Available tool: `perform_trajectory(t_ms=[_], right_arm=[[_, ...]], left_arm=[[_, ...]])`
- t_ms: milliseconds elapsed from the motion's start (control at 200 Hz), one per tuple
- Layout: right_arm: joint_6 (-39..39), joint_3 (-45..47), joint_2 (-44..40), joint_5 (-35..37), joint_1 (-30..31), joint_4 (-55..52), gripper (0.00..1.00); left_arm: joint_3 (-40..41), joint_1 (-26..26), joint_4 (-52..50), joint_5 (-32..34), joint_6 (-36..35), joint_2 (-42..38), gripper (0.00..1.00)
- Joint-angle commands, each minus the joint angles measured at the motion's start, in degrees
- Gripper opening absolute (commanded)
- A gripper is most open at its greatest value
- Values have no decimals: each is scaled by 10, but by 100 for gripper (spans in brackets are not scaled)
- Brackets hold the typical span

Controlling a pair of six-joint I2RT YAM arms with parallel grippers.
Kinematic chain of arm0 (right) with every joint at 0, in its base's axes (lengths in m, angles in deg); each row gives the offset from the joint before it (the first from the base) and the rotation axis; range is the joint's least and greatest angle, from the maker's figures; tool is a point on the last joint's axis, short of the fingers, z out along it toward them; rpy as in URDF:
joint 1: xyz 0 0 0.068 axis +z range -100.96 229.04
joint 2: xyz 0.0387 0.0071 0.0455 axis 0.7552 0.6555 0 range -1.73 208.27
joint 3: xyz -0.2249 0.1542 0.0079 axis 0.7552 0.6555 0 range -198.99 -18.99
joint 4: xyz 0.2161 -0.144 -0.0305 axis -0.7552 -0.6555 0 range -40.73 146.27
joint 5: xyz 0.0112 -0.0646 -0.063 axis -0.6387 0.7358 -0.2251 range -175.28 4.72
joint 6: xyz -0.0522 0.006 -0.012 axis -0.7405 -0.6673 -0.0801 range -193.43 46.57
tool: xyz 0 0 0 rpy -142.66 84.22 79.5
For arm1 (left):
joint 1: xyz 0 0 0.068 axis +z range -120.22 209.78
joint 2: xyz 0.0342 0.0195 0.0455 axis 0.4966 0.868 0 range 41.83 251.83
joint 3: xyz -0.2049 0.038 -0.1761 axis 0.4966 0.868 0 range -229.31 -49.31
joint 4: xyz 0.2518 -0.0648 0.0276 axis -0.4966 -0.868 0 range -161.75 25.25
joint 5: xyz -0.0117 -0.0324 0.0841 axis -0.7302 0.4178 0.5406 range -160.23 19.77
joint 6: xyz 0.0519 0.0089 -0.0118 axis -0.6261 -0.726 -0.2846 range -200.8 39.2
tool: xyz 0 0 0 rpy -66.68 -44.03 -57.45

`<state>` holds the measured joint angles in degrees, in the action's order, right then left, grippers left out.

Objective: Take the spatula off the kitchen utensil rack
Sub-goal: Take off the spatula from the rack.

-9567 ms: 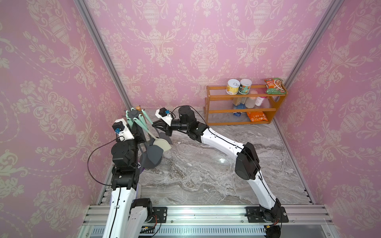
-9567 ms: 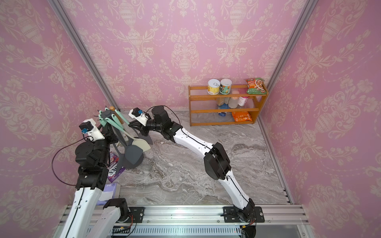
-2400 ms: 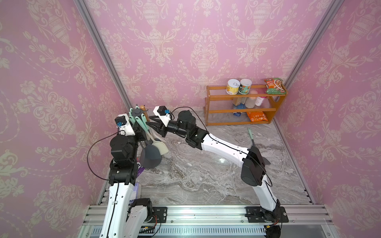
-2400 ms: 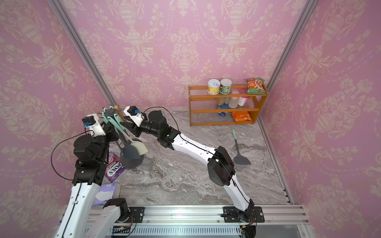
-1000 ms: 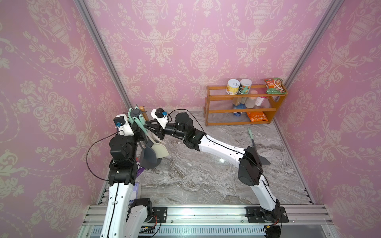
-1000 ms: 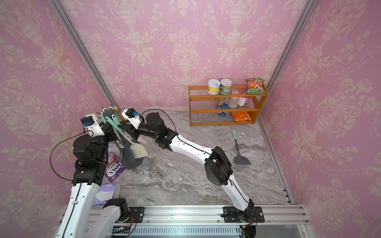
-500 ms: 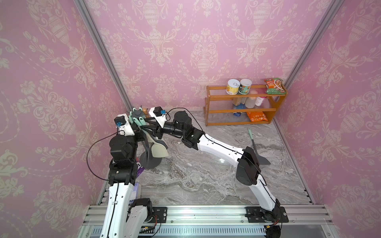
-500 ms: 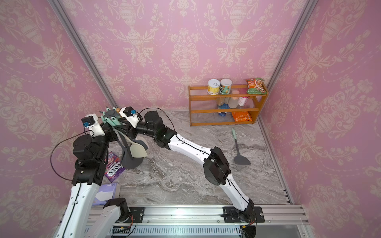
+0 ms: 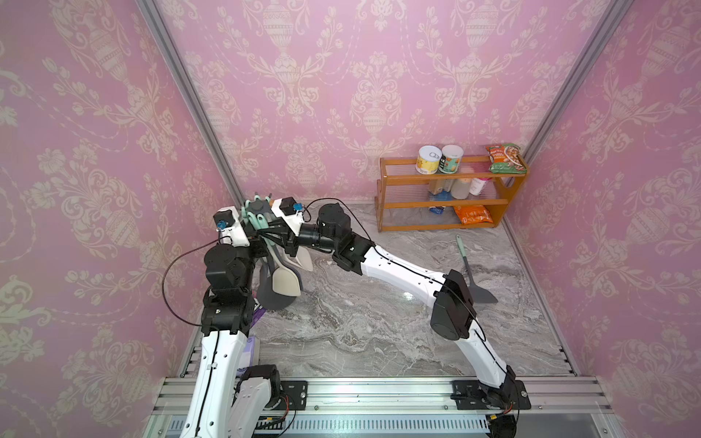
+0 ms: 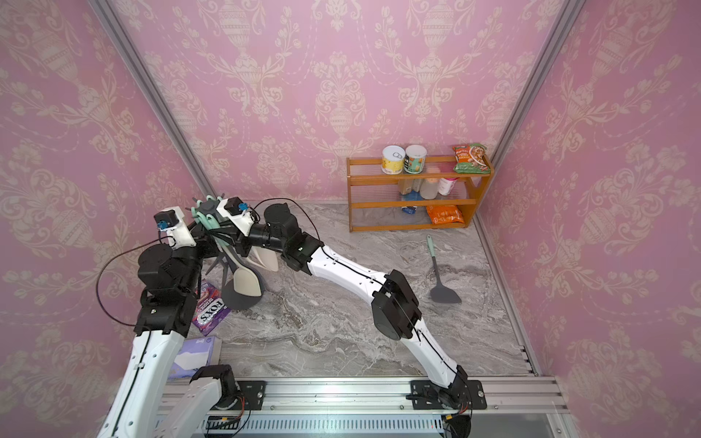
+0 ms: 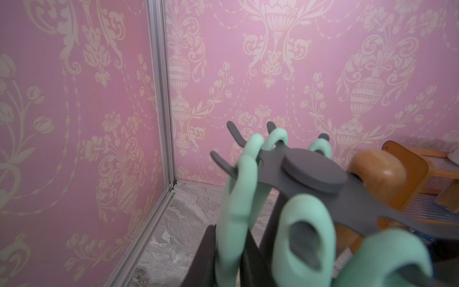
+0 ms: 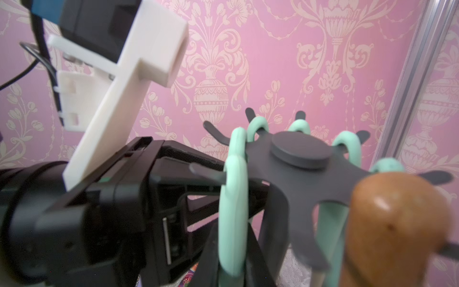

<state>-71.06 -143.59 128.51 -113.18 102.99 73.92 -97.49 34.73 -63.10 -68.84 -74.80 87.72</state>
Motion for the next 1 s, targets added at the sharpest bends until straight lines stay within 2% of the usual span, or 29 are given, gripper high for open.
perform_trajectory(t_ms=[0,290,495,855,995], right_arm=[[-25,16,-35,-15,-19,-58,1],[-70,5,-62,-36,-46,-135,0],[-98,-33,-61,-37,-46,-176,0],[-165,-25,-88,-28,-42,-210,0],[-205,-72,-80,-27,-44,-274,0]], left_arm=[[-6,-1,-6,12,16,3,14],[6,-1,7,-3,20,-9,8],[6,-1,30,-44,34,1,1],[53,-1,67,-91,59,-23,0],[58,-1,62,-103,62,-36,1]])
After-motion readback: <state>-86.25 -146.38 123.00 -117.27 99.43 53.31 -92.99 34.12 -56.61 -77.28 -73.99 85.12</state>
